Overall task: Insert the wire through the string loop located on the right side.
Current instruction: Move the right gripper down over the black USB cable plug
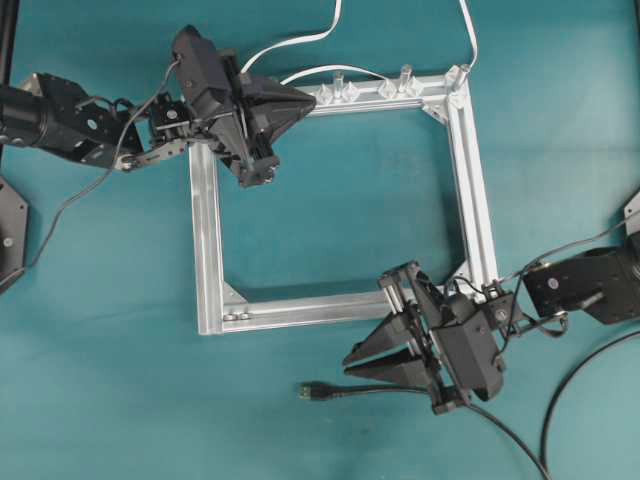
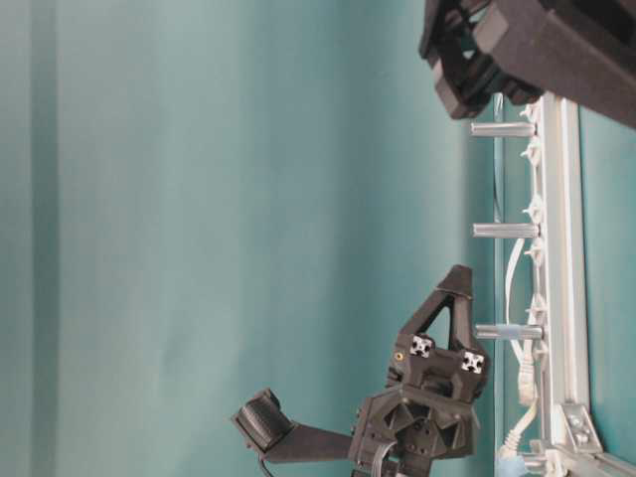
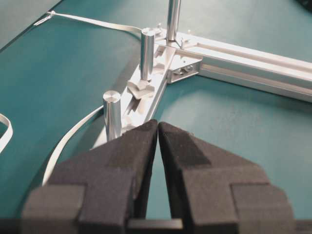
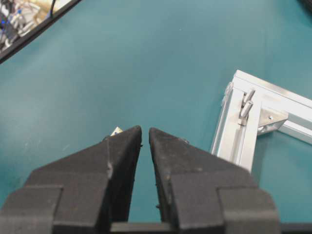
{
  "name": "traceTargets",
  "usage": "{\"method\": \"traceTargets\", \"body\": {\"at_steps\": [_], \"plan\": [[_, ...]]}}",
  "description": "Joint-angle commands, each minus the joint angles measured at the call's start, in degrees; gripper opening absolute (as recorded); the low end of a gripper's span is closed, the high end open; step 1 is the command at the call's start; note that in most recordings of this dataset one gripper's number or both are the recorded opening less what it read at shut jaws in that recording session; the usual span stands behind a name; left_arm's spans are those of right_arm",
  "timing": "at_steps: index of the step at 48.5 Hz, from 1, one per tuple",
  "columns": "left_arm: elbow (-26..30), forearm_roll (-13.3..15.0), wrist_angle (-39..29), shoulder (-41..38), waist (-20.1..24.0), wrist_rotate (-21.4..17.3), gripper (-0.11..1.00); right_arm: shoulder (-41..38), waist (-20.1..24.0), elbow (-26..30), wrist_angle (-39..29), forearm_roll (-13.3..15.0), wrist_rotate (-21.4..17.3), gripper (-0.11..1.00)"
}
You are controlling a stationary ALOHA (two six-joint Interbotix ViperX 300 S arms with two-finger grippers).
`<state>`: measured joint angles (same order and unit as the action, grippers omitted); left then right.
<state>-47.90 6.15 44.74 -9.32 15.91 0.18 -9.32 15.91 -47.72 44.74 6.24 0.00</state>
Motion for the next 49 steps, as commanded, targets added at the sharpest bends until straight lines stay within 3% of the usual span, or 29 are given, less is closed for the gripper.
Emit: {"method": "traceTargets", "body": {"at_steps": [1, 3, 7, 11, 15, 20, 25, 28, 39, 49], "plan": [[1.05, -2.64, -1.58, 2.37, -0.26, -0.44, 0.15, 0.70, 0.62, 0.88, 0.35, -0.09, -0.62, 0.24], [1.14, -2.64, -3.25, 2.99, -0.18, -0.35, 0.13, 0.70, 0.70, 0.79, 0.00, -0.09, -0.70, 0.22], [1.14, -2.64, -7.12, 4.48, -0.26, -0.09, 0.00, 0.70, 0.70, 0.70, -0.88, -0.09, -0.79, 0.06], [1.05, -2.64, -9.40, 6.06, -0.35, 0.00, 0.01, 0.70, 0.79, 0.62, -1.58, -0.09, -0.88, 0.02], [0.88, -2.64, -10.72, 7.73, -0.35, 0.00, 0.04, 0.70, 1.14, 0.62, -1.76, -0.18, -1.14, 0.14], [0.70, -2.64, -11.69, 9.05, -0.35, 0.00, 0.29, 0.88, 1.49, 0.79, -1.41, -1.93, -1.49, 0.41], [0.62, -2.64, -12.66, 9.84, -0.44, 0.00, 0.59, 0.97, 2.11, 0.79, -0.70, -5.98, -1.49, 0.73], [0.62, -2.64, -13.10, 10.02, -0.53, 0.00, 0.75, 0.97, 2.72, 0.62, -0.09, -9.14, -1.49, 0.84], [0.62, -2.64, -13.18, 9.93, -0.97, 0.09, 0.75, 0.88, 7.12, 0.09, 1.76, -22.06, -0.62, 0.84], [0.62, -2.64, -13.18, 9.76, -1.05, 0.09, 0.75, -1.23, 10.46, 0.70, 1.93, -30.50, 1.67, 0.84]]}}
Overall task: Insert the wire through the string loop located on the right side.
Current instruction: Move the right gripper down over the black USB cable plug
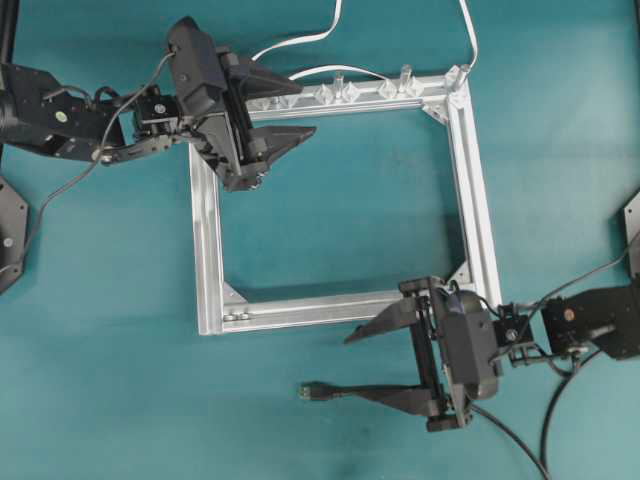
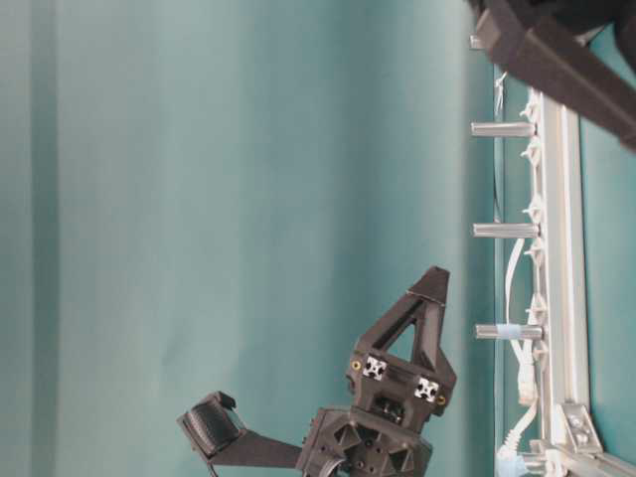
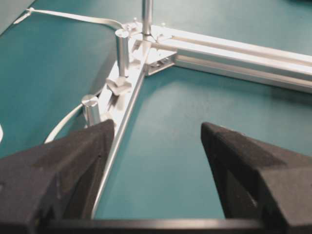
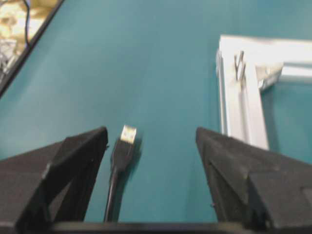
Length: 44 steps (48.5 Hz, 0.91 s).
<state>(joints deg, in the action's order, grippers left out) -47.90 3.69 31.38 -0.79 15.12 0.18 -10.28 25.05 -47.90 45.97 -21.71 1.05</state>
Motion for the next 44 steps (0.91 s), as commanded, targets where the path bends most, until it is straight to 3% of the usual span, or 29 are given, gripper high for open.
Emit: {"method": "traceTargets", "body": {"at_steps": [1, 9, 44], "plan": [[0.62, -0.18, 0.18, 1.23, -0.35, 0.09, 0.75, -0.70, 1.49, 0.97, 0.97, -3.16, 0.97, 0.84], [0.26, -0.18, 0.18, 1.23, -0.44, 0.09, 0.74, -4.75, 2.64, 3.43, 2.55, -6.59, 2.64, 0.84], [-0.70, -0.18, 0.18, 1.49, -1.23, 0.18, 0.74, -11.51, 5.01, 7.73, 2.72, -11.25, 2.72, 0.84]]}}
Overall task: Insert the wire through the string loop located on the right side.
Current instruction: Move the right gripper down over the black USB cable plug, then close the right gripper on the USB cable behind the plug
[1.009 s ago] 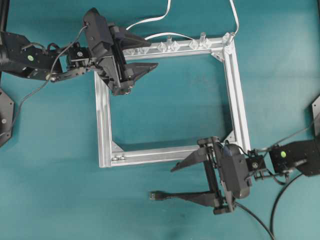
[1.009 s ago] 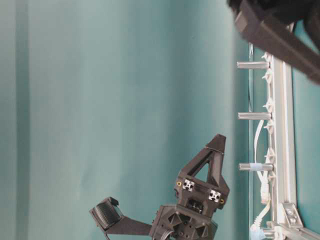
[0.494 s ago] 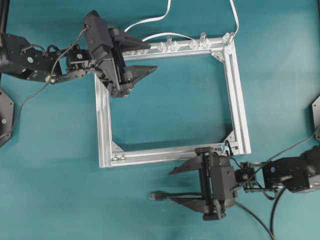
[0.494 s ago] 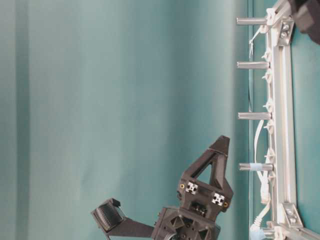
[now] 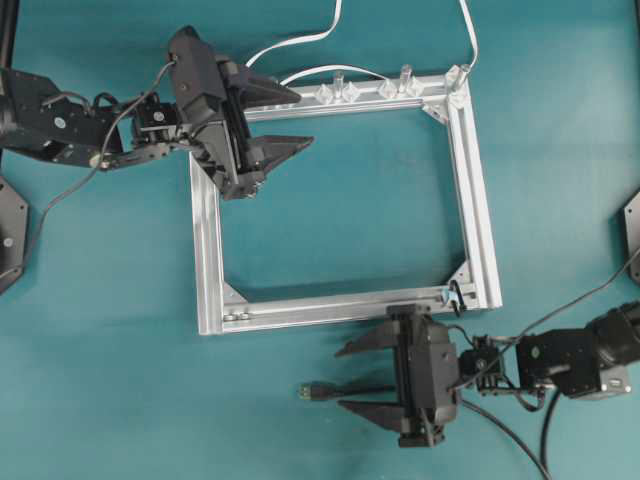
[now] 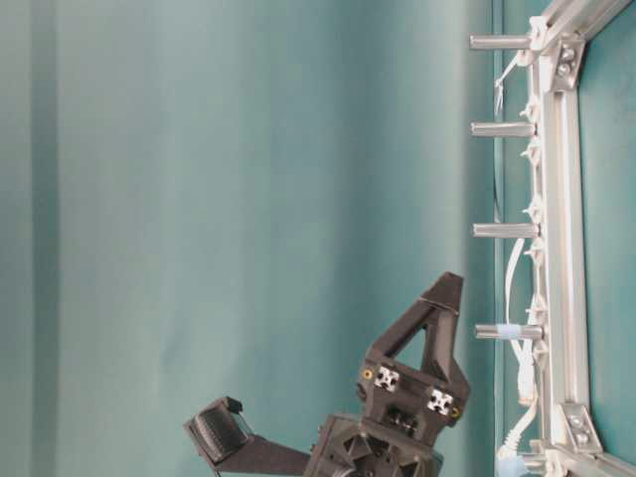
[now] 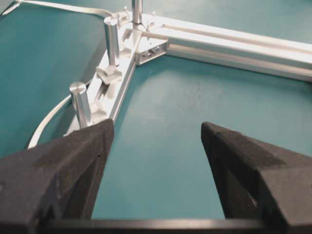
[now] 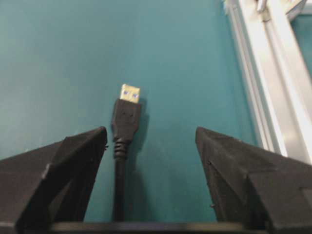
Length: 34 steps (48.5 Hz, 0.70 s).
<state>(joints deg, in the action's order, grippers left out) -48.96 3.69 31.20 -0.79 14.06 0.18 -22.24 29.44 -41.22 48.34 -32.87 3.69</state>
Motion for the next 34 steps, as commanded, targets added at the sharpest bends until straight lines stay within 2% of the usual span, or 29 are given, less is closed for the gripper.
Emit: {"method": "traceTargets", "body": {"at_steps": [1, 17, 34], "plan": [[0.26, -0.18, 0.35, 1.49, -0.18, 0.18, 0.74, 0.26, 0.70, 1.14, 0.35, -0.09, 0.09, 0.83], [0.26, -0.18, 0.35, 1.41, -0.18, 0.18, 0.74, -1.05, 0.97, 1.58, 0.18, -1.58, 0.09, 0.83], [0.26, -0.18, 0.35, 1.32, -0.35, 0.18, 0.74, -2.02, 0.97, 1.93, 0.09, -1.58, 0.09, 0.83]]}}
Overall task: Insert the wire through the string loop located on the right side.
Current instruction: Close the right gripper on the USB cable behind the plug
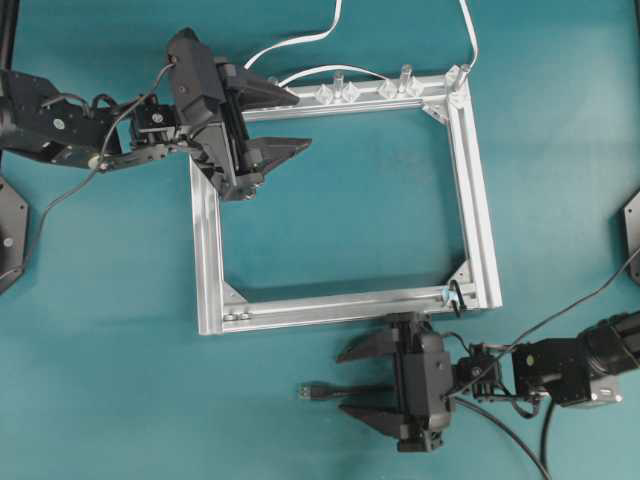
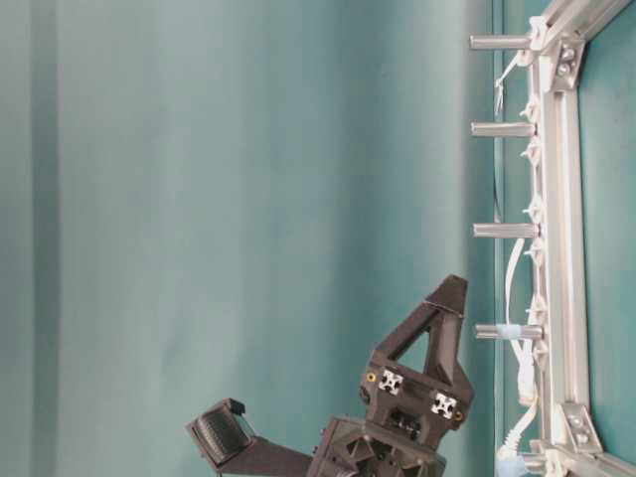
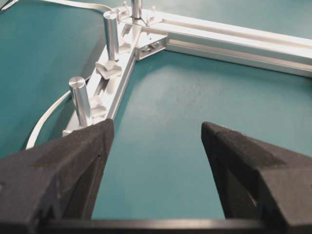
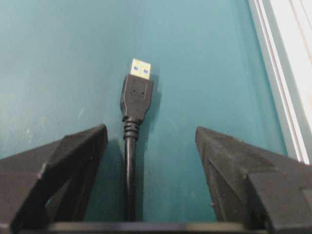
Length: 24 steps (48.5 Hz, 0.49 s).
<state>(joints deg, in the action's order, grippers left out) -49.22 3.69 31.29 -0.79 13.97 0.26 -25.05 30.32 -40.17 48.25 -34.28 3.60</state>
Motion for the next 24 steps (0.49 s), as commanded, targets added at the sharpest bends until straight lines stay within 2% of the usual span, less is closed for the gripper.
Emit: {"method": "traceTargets", "body": {"at_steps": [1, 17, 20, 24], "plan": [[0.53, -0.18, 0.26, 1.41, -0.26, 0.09, 0.74, 0.62, 0.09, 0.97, 0.09, -0.18, 0.18, 0.83], [0.53, -0.18, 0.26, 1.41, -0.62, 0.09, 0.74, -0.09, 0.00, 1.67, -0.53, -0.18, 0.44, 0.81], [0.53, -0.18, 0.26, 1.41, -0.70, 0.09, 0.74, -0.09, 0.00, 1.58, -1.14, -0.18, 0.79, 0.73], [0.53, -0.18, 0.26, 1.41, -0.79, 0.09, 0.74, 0.26, 0.09, 1.58, -2.99, -0.26, 2.02, 0.51]]}}
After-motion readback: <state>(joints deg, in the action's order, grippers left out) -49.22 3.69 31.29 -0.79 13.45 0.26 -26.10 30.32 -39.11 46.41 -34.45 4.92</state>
